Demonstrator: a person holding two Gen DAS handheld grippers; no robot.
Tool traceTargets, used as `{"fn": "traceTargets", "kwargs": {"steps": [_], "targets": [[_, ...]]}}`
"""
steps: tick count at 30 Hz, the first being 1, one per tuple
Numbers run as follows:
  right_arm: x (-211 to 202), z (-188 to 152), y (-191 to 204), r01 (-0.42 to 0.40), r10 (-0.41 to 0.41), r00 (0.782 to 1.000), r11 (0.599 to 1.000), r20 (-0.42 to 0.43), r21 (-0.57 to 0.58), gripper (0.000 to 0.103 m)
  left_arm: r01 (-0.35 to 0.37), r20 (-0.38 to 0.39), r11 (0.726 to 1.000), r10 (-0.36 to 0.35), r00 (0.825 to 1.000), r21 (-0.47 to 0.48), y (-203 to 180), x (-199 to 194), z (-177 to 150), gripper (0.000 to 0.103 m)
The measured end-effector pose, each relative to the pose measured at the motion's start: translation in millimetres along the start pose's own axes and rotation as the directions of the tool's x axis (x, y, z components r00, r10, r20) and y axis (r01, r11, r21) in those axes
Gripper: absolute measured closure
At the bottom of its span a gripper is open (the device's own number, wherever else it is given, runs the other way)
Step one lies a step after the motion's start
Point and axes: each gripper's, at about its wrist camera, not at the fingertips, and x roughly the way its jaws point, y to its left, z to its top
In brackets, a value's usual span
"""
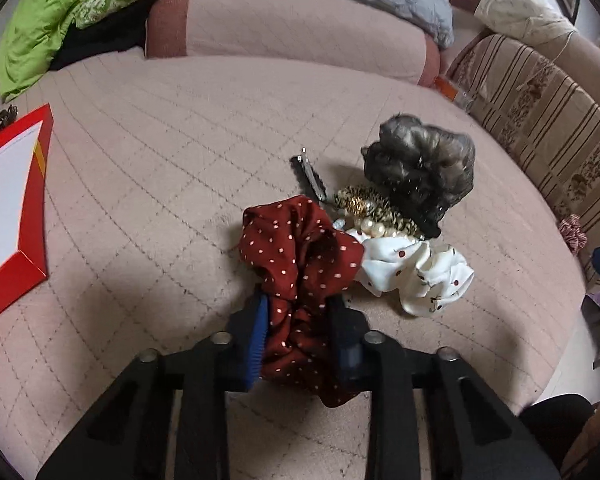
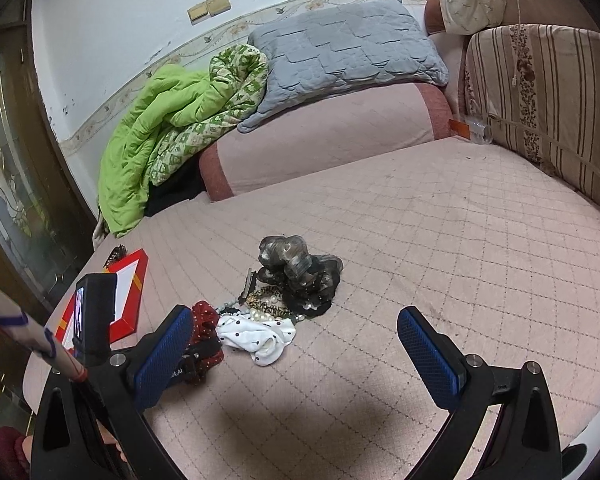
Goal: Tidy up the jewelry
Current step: 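Grasp the red polka-dot scrunchie with the left gripper, then carry the red scrunchie to the tray while the right gripper grasps the white scrunchie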
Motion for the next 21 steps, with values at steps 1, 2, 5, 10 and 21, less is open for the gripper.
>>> {"fn": "traceTargets", "kwargs": {"steps": [1, 2, 5, 10, 21], "targets": [[0.9, 0.3, 0.3, -0.001, 0.001, 1.000, 1.000, -0.003, -0.002, 0.000, 0.007, 0.007, 1.000, -0.007, 1.000, -0.001, 1.0, -3.3, -1.0, 0.083], [2.0, 0.2, 1.2, -0.001, 0.001, 1.000, 1.000, -0.007, -0.005, 0.000, 0.010, 0.018, 1.000, -0.010, 1.000, -0.003, 2.0, -6.7, -1.5, 0.085], [5.2, -0.2, 5.5, 0.003, -0.004, 1.000, 1.000, -0.019, -0.027, 0.000, 0.002, 0.058, 1.000, -0.002, 0.998, -0.002, 3.7, -17.9, -0.3, 0.085], [18.1, -5.9, 24.0, 0.010, -0.018, 0.998, 0.992, -0.063, -0.129, 0.000, -0.004, 0.139, 1.000, 0.008, 0.990, -0.023, 13.3, -40.6, 5.5, 0.085], [111.9, -13.2, 52.4, -0.046, -0.025, 0.958, 0.971, -0.287, -0.236, 0.015, -0.038, 0.201, 0.997, 0.052, 0.978, -0.070, 43.1, -60.7, 7.7, 0.085]]}}
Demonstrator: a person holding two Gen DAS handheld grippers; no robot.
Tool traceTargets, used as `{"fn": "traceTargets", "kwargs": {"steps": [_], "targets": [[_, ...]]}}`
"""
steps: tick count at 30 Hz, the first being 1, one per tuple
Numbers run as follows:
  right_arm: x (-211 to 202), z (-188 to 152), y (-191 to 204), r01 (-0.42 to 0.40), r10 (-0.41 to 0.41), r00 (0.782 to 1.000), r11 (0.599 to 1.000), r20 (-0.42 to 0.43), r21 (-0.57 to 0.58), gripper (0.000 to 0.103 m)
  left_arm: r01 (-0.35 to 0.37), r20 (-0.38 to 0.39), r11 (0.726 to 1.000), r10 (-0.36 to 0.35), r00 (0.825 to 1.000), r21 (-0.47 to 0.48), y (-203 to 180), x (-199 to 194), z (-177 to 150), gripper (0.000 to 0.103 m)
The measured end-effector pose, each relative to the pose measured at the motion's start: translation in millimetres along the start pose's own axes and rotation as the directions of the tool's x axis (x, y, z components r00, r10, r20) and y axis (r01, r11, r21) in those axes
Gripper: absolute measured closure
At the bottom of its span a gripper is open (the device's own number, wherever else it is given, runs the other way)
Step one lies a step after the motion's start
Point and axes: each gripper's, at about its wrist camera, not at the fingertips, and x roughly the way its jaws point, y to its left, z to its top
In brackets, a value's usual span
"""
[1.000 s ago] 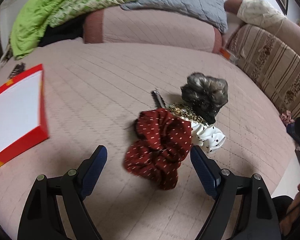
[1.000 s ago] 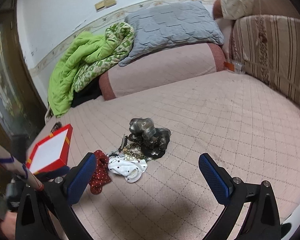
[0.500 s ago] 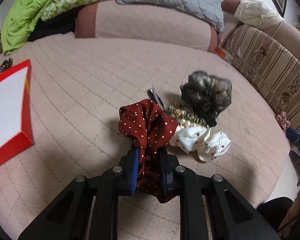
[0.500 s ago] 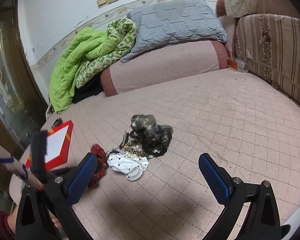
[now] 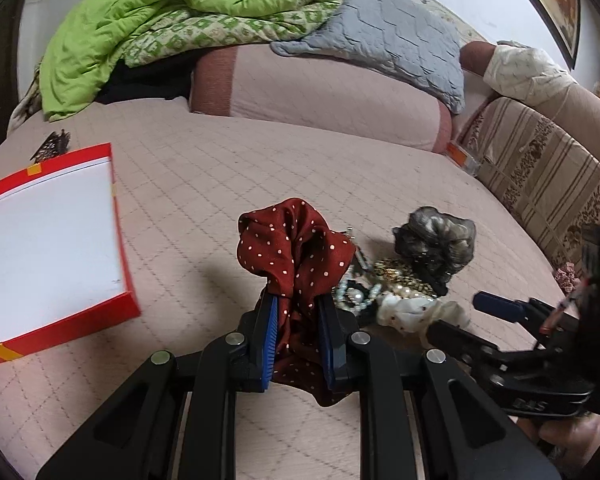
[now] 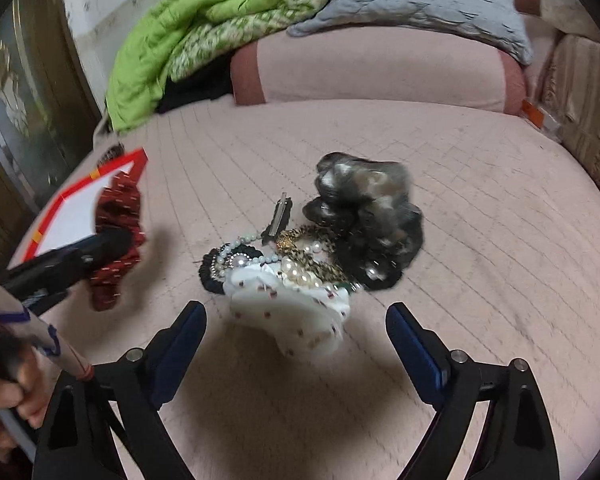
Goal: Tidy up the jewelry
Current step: 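Carry the red scrunchie to the tray while the right gripper grasps the white scrunchie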
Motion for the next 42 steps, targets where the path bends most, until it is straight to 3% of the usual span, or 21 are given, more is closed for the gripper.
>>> {"fn": "traceTargets", "kwargs": {"steps": [1, 2, 3, 4, 7, 11, 14, 17, 31, 42], "targets": [[3.8, 1.3, 2.6, -0.001, 0.001, 1.000, 1.000, -0.005, -0.012, 0.019, 0.000, -0.001, 1.000, 0.000, 1.000, -0.003, 1.9, 0.0, -0.7, 0.085], [10.3, 2.0, 5.4, -0.003, 0.002, 1.000, 1.000, -0.019, -0.028, 0.033, -0.001, 0.000, 1.000, 0.001, 1.000, -0.007, 3.8, -0.2, -0.5, 0.085], [15.5, 1.3, 6.7, -0.003, 0.002, 0.999, 0.999, -0.040, -0.035, 0.061, -0.003, 0.003, 1.000, 0.003, 1.000, -0.008, 5.0, -0.8, -1.0, 0.085], [20.5, -0.3, 7.4, -0.007, 0.004, 0.998, 0.999, -0.065, -0.039, 0.073, -0.004, 0.005, 1.000, 0.004, 1.000, -0.008, 4.5, -0.7, -1.4, 0.085], [16.7, -3.4, 2.7, -0.033, 0.032, 0.997, 0.999, -0.066, -0.009, 0.087, -0.006, 0.015, 1.000, 0.006, 1.000, -0.010, 5.9, -3.2, -1.8, 0.085], [-8.4, -3.4, -8.9, -0.064, 0.063, 0.998, 0.997, 0.018, 0.044, 0.088, -0.015, 0.038, 1.000, 0.015, 0.999, -0.003, 4.9, -8.2, -1.0, 0.085], [-30.2, -4.1, -23.7, -0.210, 0.196, 0.975, 0.969, 0.106, 0.134, 0.088, -0.027, 0.051, 1.000, 0.027, 0.998, 0.000, 5.1, -11.5, -0.1, 0.085], [-44.1, -3.2, -23.8, -0.255, 0.232, 0.958, 0.959, 0.168, 0.127, 0.088, -0.035, 0.054, 0.999, 0.035, 0.998, -0.001, 6.7, -13.7, -0.6, 0.085], [-49.2, -2.9, 10.4, -0.294, 0.280, 0.943, 0.954, 0.178, 0.060, 0.088, -0.099, 0.091, 0.994, 0.103, 0.991, -0.045, 45.1, -42.9, -2.4, 0.085], [-36.5, 23.0, 82.2, -0.389, 0.387, 0.914, 0.921, 0.122, 0.000, 0.088, -0.190, 0.123, 0.967, 0.212, 0.970, -0.167, 126.1, -77.2, 7.0, 0.085]]}}
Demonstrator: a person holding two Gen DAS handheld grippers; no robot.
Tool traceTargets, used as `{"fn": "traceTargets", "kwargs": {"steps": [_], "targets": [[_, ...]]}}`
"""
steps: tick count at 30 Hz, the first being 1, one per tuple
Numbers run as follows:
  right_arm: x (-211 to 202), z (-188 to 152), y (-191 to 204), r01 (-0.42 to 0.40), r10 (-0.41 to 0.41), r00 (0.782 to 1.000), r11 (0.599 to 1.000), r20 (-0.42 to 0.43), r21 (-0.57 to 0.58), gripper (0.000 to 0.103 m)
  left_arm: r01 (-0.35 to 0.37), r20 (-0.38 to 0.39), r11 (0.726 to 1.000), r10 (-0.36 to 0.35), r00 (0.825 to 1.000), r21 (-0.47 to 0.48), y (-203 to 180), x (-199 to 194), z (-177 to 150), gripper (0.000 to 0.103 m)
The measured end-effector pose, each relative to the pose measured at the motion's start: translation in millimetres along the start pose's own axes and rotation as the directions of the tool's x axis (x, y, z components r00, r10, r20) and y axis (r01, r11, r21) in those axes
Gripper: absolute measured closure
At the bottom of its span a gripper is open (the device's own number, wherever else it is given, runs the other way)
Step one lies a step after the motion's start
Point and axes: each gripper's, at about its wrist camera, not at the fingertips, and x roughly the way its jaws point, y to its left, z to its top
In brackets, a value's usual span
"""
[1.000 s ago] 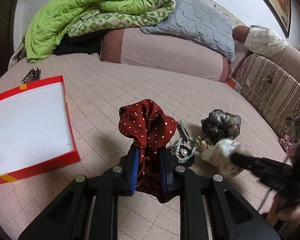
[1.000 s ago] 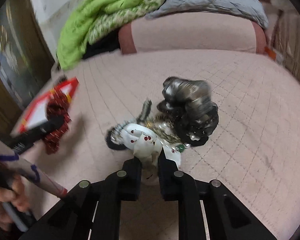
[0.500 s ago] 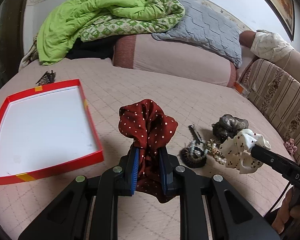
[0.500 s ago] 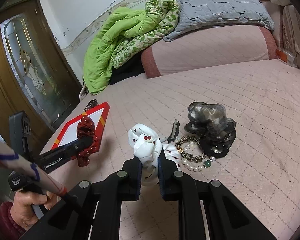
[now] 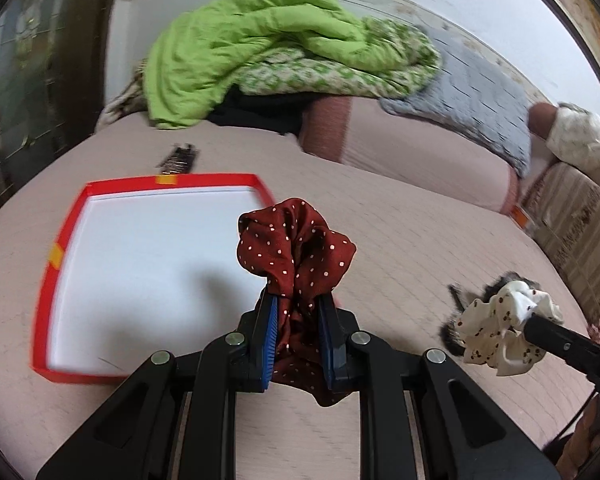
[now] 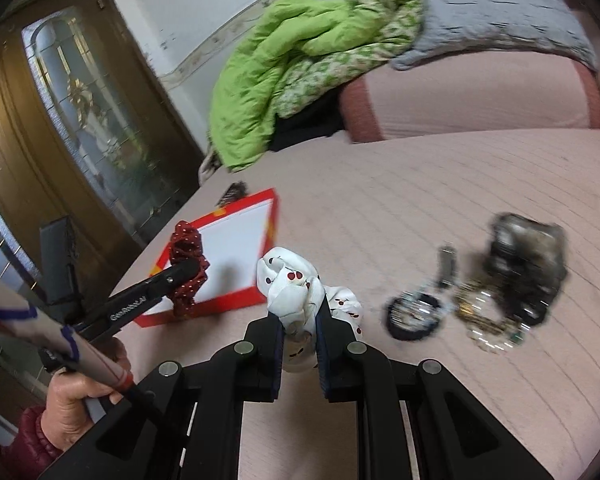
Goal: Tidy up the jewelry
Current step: 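Carry the red scrunchie to the tray while the right gripper grasps the white scrunchie, then lower both scrunchies into the tray and open both grippers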
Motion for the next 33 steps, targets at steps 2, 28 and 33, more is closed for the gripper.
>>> {"fn": "traceTargets", "kwargs": {"steps": [2, 28, 33], "targets": [[14.5, 9.0, 15.7, -0.021, 0.021, 1.000, 1.000, -0.011, -0.014, 0.088, -0.022, 0.006, 0.999, 0.023, 1.000, -0.028, 17.3, 0.1, 8.0, 0.085], [230.7, 124.3, 114.3, -0.078, 0.063, 0.991, 0.989, -0.120, -0.125, 0.088, -0.165, -0.099, 0.951, 0.144, 0.985, -0.261, 160.8, 99.5, 90.9, 0.085], [271.3, 132.5, 122.9, -0.044, 0.019, 0.990, 0.983, -0.141, -0.177, 0.088, -0.171, -0.124, 0.948, 0.143, 0.982, -0.268, 166.5, 113.4, 93.4, 0.085]]}}
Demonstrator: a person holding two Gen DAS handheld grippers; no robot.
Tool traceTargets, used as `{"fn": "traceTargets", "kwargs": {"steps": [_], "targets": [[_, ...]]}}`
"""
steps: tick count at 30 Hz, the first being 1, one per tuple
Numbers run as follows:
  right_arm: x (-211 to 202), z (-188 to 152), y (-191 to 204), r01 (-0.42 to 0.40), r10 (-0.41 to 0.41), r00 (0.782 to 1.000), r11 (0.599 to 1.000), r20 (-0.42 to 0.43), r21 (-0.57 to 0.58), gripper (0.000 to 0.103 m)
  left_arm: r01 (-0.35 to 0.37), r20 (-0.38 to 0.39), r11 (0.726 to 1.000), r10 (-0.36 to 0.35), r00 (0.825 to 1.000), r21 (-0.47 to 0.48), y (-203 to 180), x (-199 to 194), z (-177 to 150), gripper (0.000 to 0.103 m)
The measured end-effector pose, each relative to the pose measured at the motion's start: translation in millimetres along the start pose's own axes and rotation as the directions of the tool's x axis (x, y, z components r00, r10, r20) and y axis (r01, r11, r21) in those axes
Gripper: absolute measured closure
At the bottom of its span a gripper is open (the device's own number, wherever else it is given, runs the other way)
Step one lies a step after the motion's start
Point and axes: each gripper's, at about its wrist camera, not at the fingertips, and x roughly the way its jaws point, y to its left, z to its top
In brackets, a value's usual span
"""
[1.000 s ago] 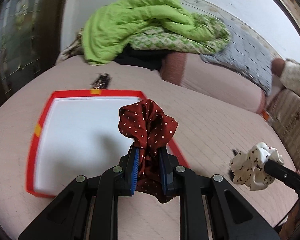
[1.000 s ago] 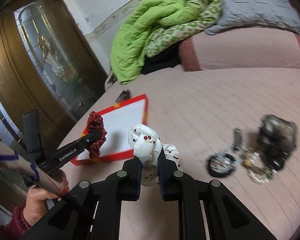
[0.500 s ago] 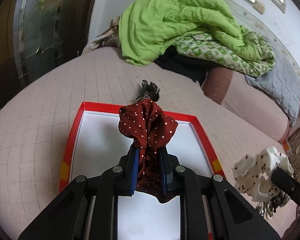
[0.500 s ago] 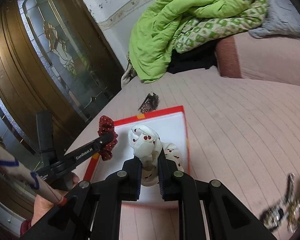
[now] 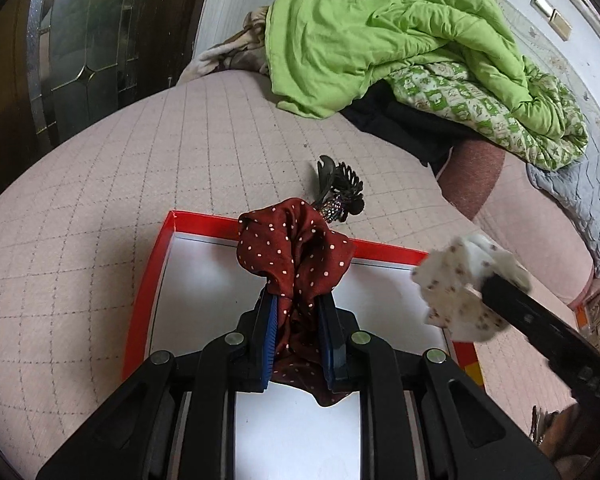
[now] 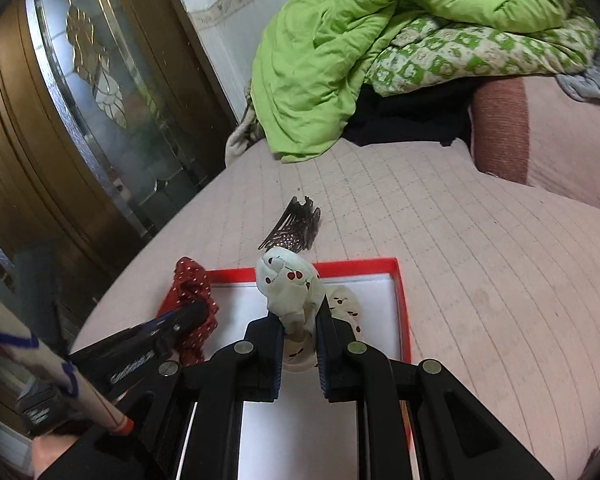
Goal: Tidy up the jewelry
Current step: 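Lower both scrunchies into the tray and open both grippers, then move the left gripper to the pile and grasp the black claw clip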
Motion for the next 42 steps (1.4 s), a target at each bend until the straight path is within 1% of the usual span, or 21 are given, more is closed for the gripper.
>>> {"fn": "traceTargets", "kwargs": {"steps": [4, 10, 11, 12, 13, 15, 17, 19, 20, 21, 22, 23, 24, 33, 37, 40, 42], "targets": [[25.5, 1.5, 1.6, 0.057, -0.057, 0.998, 0.997, -0.019, -0.045, 0.088, 0.002, -0.015, 1.000, -0.002, 1.000, 0.001, 0.3, 7.4, 0.1, 0.085], [52.5, -0.1, -1.9, 0.087, -0.089, 0.994, 0.995, -0.060, -0.047, 0.088, -0.002, -0.036, 1.000, 0.002, 0.999, -0.009, 3.1, 14.8, 0.6, 0.085], [55.0, -1.5, -2.2, 0.087, -0.090, 0.994, 0.995, -0.067, -0.044, 0.088, 0.000, -0.036, 1.000, -0.001, 0.999, -0.016, 4.1, 14.8, 0.6, 0.083], [58.6, -3.2, -3.3, 0.085, -0.088, 0.993, 0.996, -0.077, -0.039, 0.088, -0.004, -0.034, 1.000, 0.003, 0.999, -0.020, 5.0, 14.4, 0.2, 0.076], [61.3, -3.9, -4.2, 0.085, -0.088, 0.993, 0.996, -0.084, -0.037, 0.088, -0.006, -0.032, 1.000, 0.005, 0.999, -0.023, 6.0, 14.0, -0.1, 0.072], [65.7, -5.2, -6.5, 0.084, -0.087, 0.991, 0.996, -0.098, -0.029, 0.085, -0.016, -0.019, 0.999, 0.015, 1.000, -0.037, 8.3, 11.3, 0.0, 0.056], [66.4, -6.2, -8.7, 0.076, -0.077, 0.991, 0.997, -0.105, -0.016, 0.085, -0.021, -0.003, 0.999, 0.021, 1.000, -0.046, 10.2, 7.4, 0.4, 0.050], [63.9, -6.8, -10.4, 0.072, -0.072, 0.992, 0.997, -0.104, -0.006, 0.081, -0.026, 0.001, 0.998, 0.026, 1.000, -0.052, 11.0, 6.4, 1.0, 0.047], [62.7, -6.8, -11.2, 0.067, -0.067, 0.992, 0.998, -0.107, -0.002, 0.075, -0.024, 0.002, 0.998, 0.024, 1.000, -0.055, 11.1, 6.1, 1.1, 0.045], [60.5, -6.7, -12.2, 0.058, -0.057, 0.992, 0.998, -0.109, 0.004, 0.065, -0.022, 0.002, 0.998, 0.022, 1.000, -0.058, 10.9, 5.8, 1.2, 0.045], [57.1, -6.2, -13.2, 0.055, -0.053, 0.993, 0.998, -0.105, 0.012, 0.061, -0.021, 0.003, 0.998, 0.021, 1.000, -0.059, 10.6, 5.5, 1.3, 0.045], [52.1, -5.8, -14.3, 0.051, -0.049, 0.995, 0.999, -0.092, 0.019, 0.054, -0.020, 0.005, 0.998, 0.021, 1.000, -0.057, 10.0, 4.9, 1.2, 0.044], [49.2, -6.0, -13.7, 0.047, -0.045, 0.995, 0.999, -0.085, 0.022, 0.051, -0.021, 0.008, 0.998, 0.021, 1.000, -0.055, 8.7, 4.2, 1.6, 0.044], [13.1, -1.9, -9.7, -0.009, 0.010, 1.000, 0.999, -0.023, 0.046, 0.051, -0.012, 0.056, 0.999, 0.014, 0.998, -0.044, -2.1, -10.9, 3.6, 0.043], [-8.3, -5.4, -11.3, -0.026, 0.026, 1.000, 0.998, -0.001, 0.060, 0.051, -0.008, 0.078, 0.999, 0.011, 0.997, -0.033, -9.3, -20.7, 2.1, 0.043], [-25.7, -11.9, -18.6, -0.039, 0.038, 0.999, 0.995, 0.009, 0.092, 0.051, -0.001, 0.088, 1.000, 0.003, 0.996, -0.018, -18.0, -26.7, 0.7, 0.043], [-38.5, -18.4, -25.1, -0.046, 0.044, 0.999, 0.992, 0.014, 0.115, 0.051, 0.006, 0.100, 1.000, -0.007, 0.995, 0.006, -29.8, -33.6, -2.9, 0.043]]}}
